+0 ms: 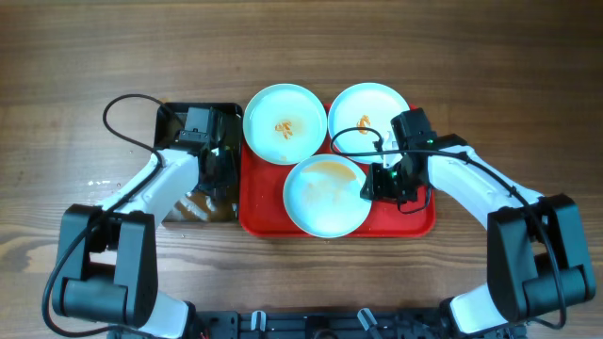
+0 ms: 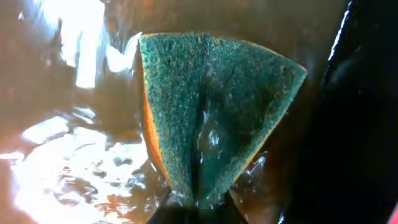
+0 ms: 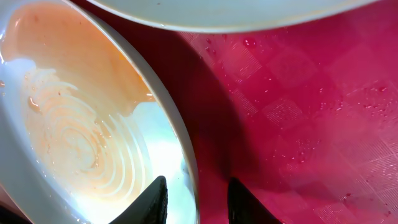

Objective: Clean dirty plates on tray and stack at the side
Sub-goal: 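Dip the sponge back into the water tray with the left gripper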

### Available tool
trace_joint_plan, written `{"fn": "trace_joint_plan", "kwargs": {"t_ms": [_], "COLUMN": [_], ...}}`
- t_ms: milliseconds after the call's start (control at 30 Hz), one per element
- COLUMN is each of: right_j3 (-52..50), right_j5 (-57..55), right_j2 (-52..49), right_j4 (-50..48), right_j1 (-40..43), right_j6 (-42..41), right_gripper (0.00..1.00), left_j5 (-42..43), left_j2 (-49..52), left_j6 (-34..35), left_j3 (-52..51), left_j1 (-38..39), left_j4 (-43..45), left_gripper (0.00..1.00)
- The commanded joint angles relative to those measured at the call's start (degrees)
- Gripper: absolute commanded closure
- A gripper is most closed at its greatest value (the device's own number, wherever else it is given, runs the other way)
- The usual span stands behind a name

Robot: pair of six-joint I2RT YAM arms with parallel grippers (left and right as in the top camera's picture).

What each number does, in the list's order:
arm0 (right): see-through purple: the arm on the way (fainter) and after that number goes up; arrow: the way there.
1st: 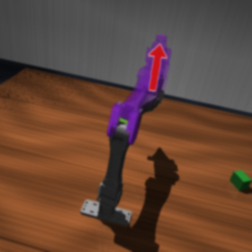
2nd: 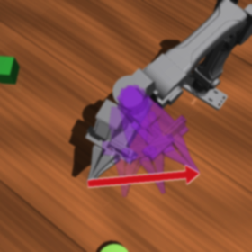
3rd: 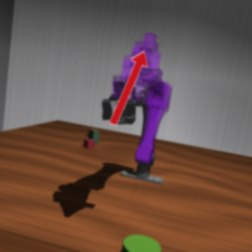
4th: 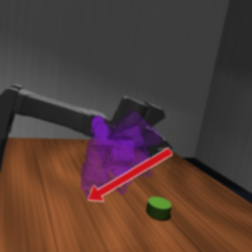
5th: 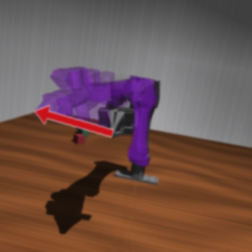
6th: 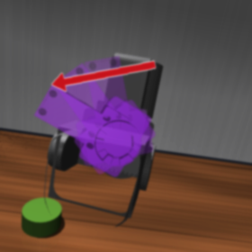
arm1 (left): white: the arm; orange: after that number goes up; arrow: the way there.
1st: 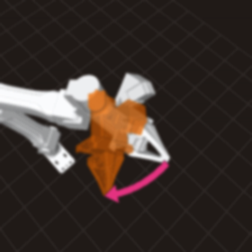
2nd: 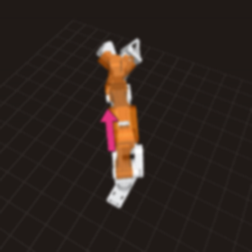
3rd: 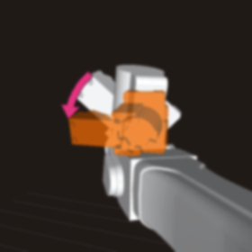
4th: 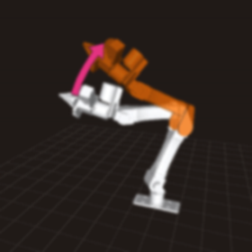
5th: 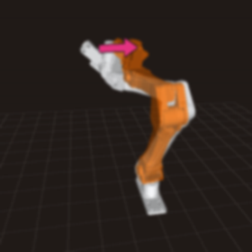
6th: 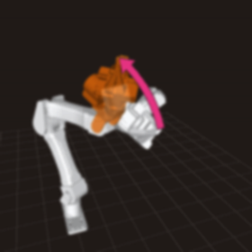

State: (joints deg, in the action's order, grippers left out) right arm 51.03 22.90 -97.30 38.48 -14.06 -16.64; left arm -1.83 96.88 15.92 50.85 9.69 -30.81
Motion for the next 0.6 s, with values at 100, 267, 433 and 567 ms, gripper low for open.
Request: {"fn": "trace_joint_plan", "kwargs": {"t_ms": [100,267,433,567], "right_j3": [-0.15,-0.15,-0.15,-0.15], "right_j5": [-0.35,-0.35,-0.35,-0.35], "right_j2": [-0.74,-0.74,-0.74,-0.74], "right_j4": [-0.09,-0.09,-0.09,-0.11], "right_j1": [0.04,0.04,0.04,0.04], "right_j6": [0.00,-0.02,-0.02,-0.02], "right_gripper": [0.67,0.67,0.67,0.67], "left_j5": [-6.67,-6.54,-1.16,-0.57], "left_j2": [0.39,0.44,1.81,3.54], "left_j6": [-0.15,-0.11,-0.11,-0.11], "left_j3": [0.61,0.59,0.59,0.59], "left_j1": [0.13,0.15,0.15,0.15], "left_j4": [1.60,7.54,10.32,10.19], "left_gripper": [0.35,0.28,0.29,0.54]}}
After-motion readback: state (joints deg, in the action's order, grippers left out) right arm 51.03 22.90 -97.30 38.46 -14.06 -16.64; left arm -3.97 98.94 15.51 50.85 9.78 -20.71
